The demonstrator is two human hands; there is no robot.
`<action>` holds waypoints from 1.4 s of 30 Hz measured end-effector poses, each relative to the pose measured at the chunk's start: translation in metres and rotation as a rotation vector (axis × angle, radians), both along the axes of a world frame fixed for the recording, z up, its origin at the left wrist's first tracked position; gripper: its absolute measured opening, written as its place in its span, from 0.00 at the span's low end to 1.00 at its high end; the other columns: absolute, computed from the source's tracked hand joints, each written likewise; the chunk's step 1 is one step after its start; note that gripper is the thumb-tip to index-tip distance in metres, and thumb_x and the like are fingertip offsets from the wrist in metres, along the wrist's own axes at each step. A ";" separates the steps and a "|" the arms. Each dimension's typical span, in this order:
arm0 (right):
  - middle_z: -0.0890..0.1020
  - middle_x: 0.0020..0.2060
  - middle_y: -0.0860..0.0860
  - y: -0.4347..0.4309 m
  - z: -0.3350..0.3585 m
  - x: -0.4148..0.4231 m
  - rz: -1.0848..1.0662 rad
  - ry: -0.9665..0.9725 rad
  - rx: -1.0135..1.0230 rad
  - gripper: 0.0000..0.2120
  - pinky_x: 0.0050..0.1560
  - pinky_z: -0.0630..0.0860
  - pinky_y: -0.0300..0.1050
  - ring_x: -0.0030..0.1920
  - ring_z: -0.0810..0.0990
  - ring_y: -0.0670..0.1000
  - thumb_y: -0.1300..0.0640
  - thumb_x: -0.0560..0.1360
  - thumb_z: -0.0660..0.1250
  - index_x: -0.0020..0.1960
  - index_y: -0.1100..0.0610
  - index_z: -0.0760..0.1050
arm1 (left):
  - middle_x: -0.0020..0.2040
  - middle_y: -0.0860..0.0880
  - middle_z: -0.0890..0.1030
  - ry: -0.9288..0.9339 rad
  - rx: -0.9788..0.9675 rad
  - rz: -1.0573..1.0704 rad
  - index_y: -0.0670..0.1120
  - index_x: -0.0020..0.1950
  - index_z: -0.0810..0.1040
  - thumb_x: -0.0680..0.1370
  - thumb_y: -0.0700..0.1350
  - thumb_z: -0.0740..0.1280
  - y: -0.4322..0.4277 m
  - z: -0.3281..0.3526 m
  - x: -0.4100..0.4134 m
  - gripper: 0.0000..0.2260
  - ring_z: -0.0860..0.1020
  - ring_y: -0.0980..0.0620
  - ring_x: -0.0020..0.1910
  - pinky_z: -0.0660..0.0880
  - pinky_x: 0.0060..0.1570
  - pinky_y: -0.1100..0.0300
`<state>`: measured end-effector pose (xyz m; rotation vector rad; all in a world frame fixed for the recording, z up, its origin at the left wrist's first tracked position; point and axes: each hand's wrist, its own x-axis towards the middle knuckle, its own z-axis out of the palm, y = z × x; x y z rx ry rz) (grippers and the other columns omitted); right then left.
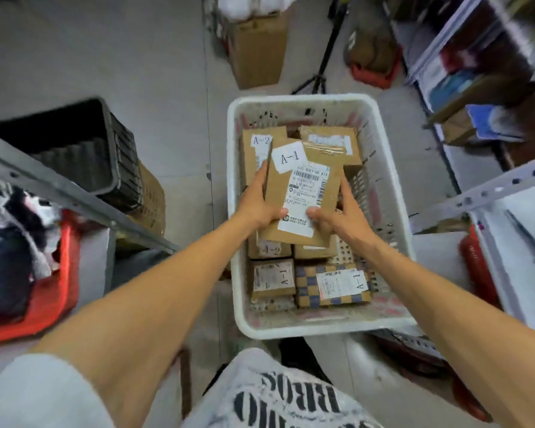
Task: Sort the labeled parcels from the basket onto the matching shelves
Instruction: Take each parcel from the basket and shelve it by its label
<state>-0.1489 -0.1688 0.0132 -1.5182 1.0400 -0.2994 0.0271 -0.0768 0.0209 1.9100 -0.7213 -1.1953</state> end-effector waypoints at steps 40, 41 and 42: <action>0.75 0.59 0.40 0.316 0.141 -0.366 -0.604 -0.055 -0.454 0.49 0.63 0.70 0.38 0.58 0.74 0.42 0.58 0.69 0.76 0.78 0.46 0.48 | 0.68 0.48 0.72 -0.188 -0.412 -0.563 0.57 0.78 0.50 0.67 0.37 0.77 0.218 0.159 -0.348 0.49 0.71 0.48 0.66 0.72 0.63 0.49; 0.75 0.60 0.40 0.323 0.143 -0.384 -0.648 -0.034 -0.457 0.49 0.64 0.70 0.41 0.59 0.74 0.42 0.57 0.69 0.76 0.78 0.44 0.47 | 0.68 0.49 0.72 -0.174 -0.430 -0.614 0.57 0.78 0.50 0.68 0.36 0.77 0.215 0.161 -0.366 0.49 0.71 0.48 0.66 0.72 0.63 0.51; 0.75 0.61 0.40 0.329 0.146 -0.403 -0.688 -0.016 -0.463 0.50 0.65 0.70 0.43 0.60 0.74 0.43 0.57 0.69 0.76 0.78 0.43 0.46 | 0.68 0.48 0.72 -0.150 -0.442 -0.659 0.57 0.77 0.51 0.68 0.36 0.77 0.212 0.162 -0.386 0.48 0.71 0.48 0.66 0.72 0.62 0.51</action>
